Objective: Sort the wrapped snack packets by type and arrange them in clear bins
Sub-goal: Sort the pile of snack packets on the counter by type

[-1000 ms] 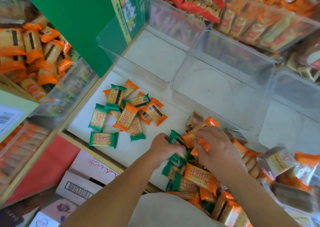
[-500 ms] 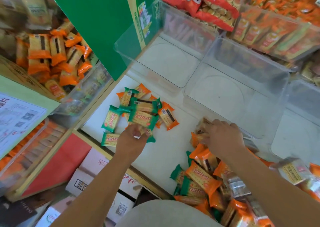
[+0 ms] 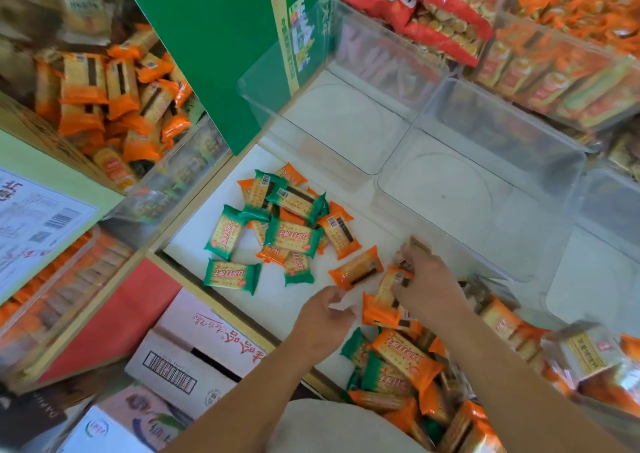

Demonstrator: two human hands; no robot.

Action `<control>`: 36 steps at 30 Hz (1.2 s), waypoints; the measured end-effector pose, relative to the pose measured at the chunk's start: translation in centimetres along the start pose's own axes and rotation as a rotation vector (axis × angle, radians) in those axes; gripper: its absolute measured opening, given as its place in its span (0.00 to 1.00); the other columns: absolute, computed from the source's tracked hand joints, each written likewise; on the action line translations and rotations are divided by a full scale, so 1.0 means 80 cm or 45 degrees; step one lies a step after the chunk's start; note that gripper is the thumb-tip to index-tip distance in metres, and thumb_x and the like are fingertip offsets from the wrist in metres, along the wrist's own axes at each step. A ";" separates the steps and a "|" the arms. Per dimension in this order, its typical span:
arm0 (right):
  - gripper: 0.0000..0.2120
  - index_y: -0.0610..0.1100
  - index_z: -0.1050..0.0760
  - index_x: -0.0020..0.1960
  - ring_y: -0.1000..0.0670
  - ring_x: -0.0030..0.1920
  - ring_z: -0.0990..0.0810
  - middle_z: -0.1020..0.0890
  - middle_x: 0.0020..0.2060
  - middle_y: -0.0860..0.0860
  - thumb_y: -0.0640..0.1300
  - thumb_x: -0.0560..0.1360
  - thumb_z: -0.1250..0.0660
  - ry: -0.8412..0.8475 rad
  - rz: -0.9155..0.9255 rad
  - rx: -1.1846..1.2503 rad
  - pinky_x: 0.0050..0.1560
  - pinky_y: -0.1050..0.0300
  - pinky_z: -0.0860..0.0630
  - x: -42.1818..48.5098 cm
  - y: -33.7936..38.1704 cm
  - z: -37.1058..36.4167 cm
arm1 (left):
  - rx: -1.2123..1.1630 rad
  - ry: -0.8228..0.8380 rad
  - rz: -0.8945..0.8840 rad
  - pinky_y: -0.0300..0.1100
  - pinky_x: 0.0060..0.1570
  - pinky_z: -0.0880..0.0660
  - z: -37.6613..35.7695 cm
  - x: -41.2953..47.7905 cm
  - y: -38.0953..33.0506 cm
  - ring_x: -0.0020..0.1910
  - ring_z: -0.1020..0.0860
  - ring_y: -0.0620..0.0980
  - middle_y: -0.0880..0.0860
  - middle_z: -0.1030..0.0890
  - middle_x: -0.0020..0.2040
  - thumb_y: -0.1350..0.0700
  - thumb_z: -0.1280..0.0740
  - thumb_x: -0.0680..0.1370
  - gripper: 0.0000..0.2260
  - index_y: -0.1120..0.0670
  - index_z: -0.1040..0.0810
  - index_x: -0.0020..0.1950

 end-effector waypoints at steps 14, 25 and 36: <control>0.33 0.60 0.40 0.69 0.54 0.43 0.17 0.18 0.48 0.57 0.57 0.72 0.24 -0.051 -0.142 0.467 0.45 0.47 0.17 -0.008 -0.022 -0.033 | 0.879 -0.230 -0.262 0.49 0.57 0.24 -0.011 0.072 -0.037 0.60 0.25 0.56 0.53 0.22 0.60 0.50 0.32 0.79 0.17 0.50 0.27 0.67; 0.21 0.57 0.33 0.67 0.50 0.50 0.19 0.18 0.55 0.55 0.63 0.78 0.34 0.039 0.057 -0.214 0.51 0.50 0.19 -0.025 -0.038 -0.012 | 0.817 0.072 -0.514 0.54 0.79 0.52 -0.041 -0.014 -0.005 0.82 0.60 0.53 0.48 0.58 0.84 0.26 0.40 0.75 0.40 0.35 0.52 0.82; 0.28 0.55 0.35 0.72 0.48 0.62 0.25 0.27 0.63 0.53 0.62 0.76 0.34 0.115 0.152 -0.439 0.55 0.49 0.21 -0.013 -0.026 -0.034 | 1.331 -0.424 -0.800 0.61 0.62 0.32 0.046 0.035 -0.013 0.76 0.34 0.64 0.56 0.33 0.78 0.54 0.20 0.70 0.19 0.50 0.23 0.56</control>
Point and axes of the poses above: each hand's wrist, its own x-axis towards the middle knuckle, its own z-axis out of the back of the hand, y = z × x, the point moved 3 cm from there along x, towards the middle knuckle
